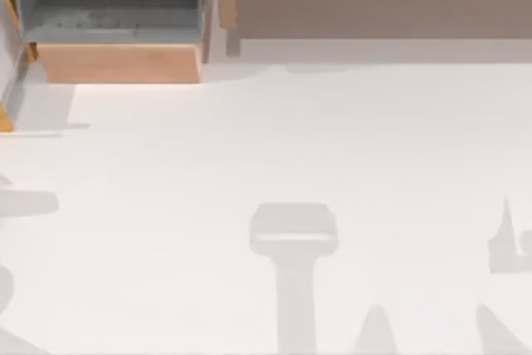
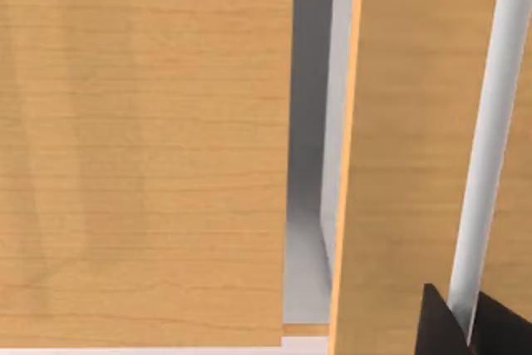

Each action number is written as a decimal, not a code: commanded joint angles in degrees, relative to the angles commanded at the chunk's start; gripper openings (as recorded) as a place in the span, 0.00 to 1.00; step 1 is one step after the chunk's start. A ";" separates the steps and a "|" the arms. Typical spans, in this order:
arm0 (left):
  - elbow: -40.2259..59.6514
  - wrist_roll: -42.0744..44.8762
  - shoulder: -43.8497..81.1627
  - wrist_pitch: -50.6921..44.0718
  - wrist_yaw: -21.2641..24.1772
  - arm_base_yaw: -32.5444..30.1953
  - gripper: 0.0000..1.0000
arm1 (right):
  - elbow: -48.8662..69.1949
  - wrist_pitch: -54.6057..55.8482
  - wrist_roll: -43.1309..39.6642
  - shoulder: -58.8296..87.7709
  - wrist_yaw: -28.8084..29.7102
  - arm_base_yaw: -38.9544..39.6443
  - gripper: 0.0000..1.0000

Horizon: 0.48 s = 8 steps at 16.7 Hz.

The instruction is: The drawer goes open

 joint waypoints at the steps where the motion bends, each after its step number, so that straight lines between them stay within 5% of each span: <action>1: -0.18 0.02 -0.09 0.13 0.09 0.09 0.00 | 0.00 0.00 0.00 0.00 0.00 0.00 1.00; 8: -3.69 0.22 -1.55 2.45 2.44 2.17 0.00 | 0.00 0.00 0.00 0.00 0.00 0.00 1.00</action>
